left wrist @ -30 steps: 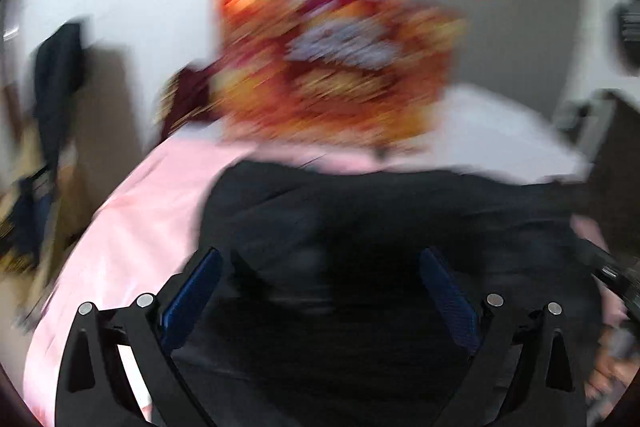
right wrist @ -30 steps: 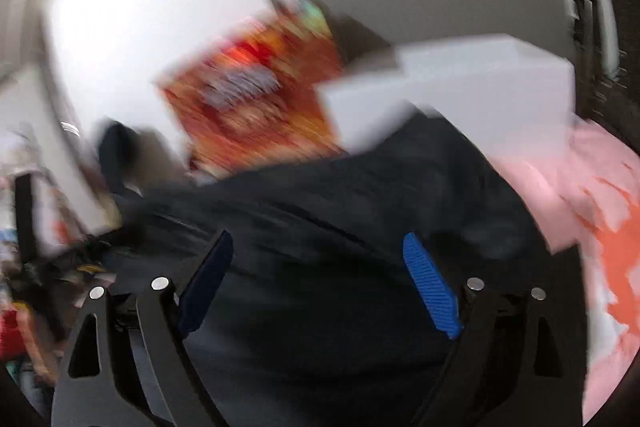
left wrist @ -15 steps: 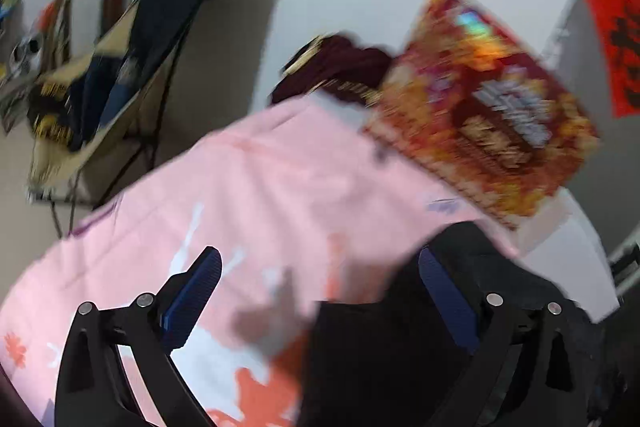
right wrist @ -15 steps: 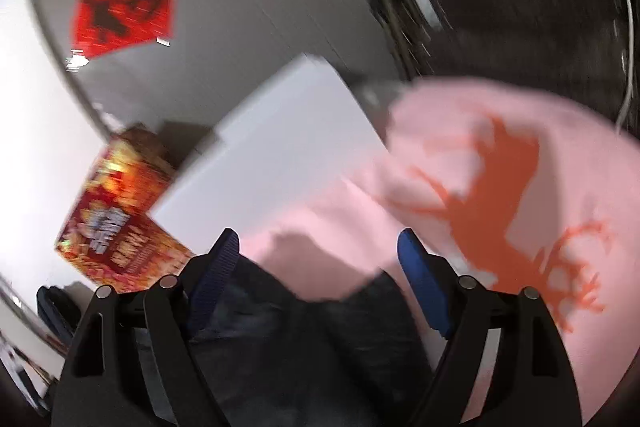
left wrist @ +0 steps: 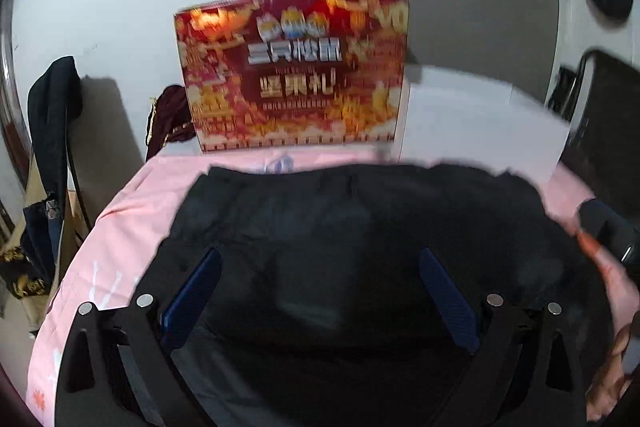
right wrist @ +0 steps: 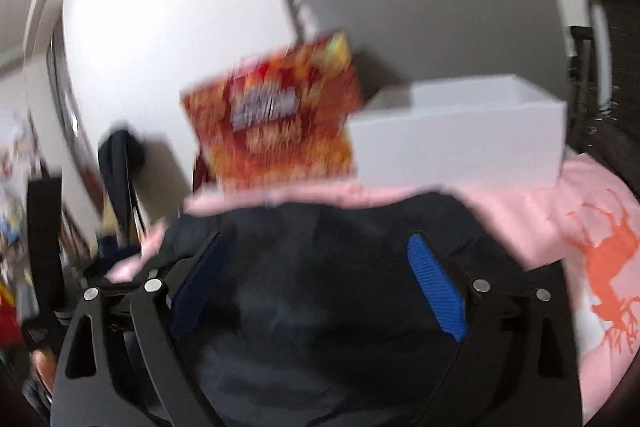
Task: Fold large clothes
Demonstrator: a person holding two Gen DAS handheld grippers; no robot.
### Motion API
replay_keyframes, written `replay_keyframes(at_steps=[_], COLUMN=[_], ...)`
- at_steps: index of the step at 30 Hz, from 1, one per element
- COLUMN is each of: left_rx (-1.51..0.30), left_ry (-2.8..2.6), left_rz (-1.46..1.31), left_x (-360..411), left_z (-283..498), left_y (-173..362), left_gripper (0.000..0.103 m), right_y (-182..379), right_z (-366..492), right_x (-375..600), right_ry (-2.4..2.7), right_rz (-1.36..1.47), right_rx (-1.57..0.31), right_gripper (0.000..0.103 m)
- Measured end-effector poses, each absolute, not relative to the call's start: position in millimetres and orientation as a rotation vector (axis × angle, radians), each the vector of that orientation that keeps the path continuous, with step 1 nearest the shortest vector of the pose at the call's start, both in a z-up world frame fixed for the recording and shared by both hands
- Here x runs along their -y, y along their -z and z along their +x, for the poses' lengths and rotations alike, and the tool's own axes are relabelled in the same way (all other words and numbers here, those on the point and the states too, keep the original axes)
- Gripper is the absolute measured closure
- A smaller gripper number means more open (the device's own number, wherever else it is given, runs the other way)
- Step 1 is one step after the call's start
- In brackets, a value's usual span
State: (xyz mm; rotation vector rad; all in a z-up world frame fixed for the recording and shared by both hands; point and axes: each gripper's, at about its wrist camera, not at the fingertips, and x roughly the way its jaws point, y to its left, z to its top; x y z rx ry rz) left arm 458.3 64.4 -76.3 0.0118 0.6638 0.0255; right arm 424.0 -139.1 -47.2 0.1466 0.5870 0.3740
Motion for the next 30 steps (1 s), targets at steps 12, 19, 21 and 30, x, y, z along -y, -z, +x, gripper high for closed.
replay_keyframes(at_steps=[12,19,21,30], left_rx=[-0.729,-0.577,-0.532,-0.577], left_ry=[-0.006,-0.092,-0.096,-0.118], left_rz=[-0.099,-0.151,-0.158,-0.136], left_x=[-99.5,-132.5,-140.3,-154.6], left_z=[474.5,431.1,412.1,353.2], left_y=[108.8,68.3,56.8,66.0], left_gripper=[0.003,0.003,0.003,0.003], right_y=[113.7,68.9,51.5,20.4], right_z=[447.5,416.0,401.9,331.8], right_x=[131.2,168.7,179.1,195.5], right_ry=[-0.326,-0.267,-0.261,-0.254], right_rz=[0.067,0.192,0.225,0.201], right_rx=[-0.725,-0.589,-0.537,-0.416], right_gripper=[0.011,0.011,0.011,0.011])
